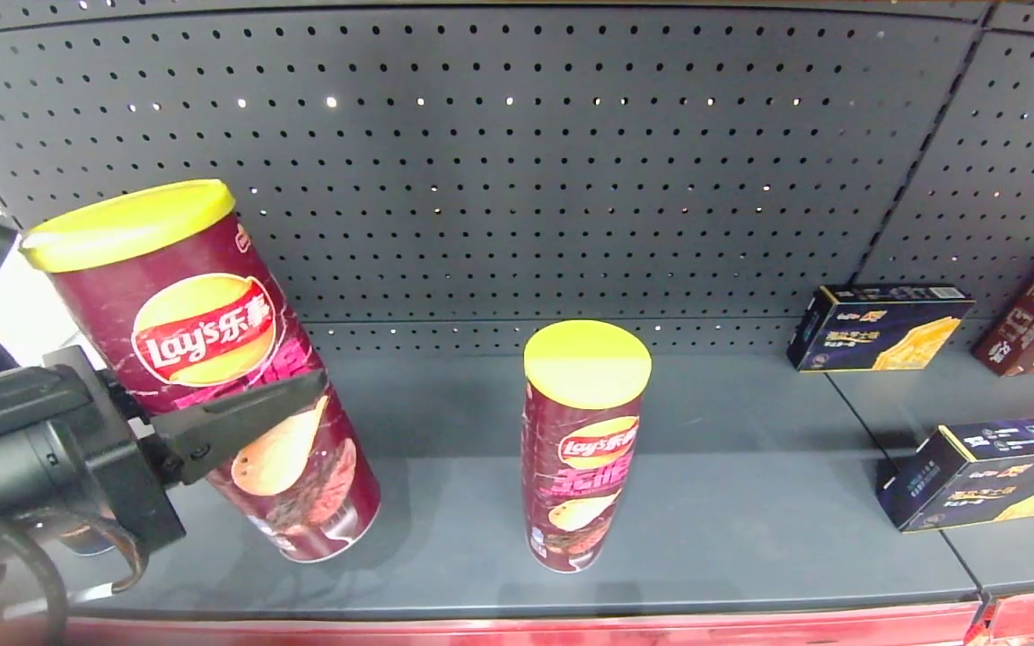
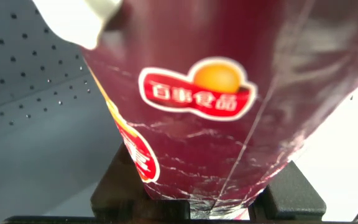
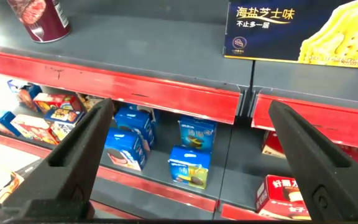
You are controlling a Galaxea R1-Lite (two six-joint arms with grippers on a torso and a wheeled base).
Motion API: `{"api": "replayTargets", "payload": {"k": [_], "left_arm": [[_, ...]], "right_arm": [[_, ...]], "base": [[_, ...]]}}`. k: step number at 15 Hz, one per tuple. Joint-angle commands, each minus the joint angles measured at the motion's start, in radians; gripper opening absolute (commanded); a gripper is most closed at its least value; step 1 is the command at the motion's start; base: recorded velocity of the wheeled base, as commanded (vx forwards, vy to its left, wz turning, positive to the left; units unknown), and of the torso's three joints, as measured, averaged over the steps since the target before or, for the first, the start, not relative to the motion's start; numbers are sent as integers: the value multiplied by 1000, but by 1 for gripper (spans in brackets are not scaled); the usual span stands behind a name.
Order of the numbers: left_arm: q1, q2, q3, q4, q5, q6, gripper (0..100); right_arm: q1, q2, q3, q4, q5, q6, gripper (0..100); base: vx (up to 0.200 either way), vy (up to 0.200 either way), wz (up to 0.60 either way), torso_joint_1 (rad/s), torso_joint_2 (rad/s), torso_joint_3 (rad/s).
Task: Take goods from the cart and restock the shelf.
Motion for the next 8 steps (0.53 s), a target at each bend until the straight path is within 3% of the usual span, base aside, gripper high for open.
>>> {"api": "replayTargets", "payload": {"k": [1,2,5,8], "left_arm": [[-4,21,-63,75,4,51,0],[6,36,-59,87,-1,85,0],[11,137,-64,76,-24,100,0],[59,280,-122,-27,-48,108,0]], "right_arm": [[0,3,0,0,1,0,100],[0,3,0,0,1,0,100],[0,3,0,0,1,0,100],[0,3,0,0,1,0,100]], "base": [[0,0,0,0,0,0],[0,0,0,0,0,0],[0,0,0,0,0,0],[0,0,0,0,0,0]]}}
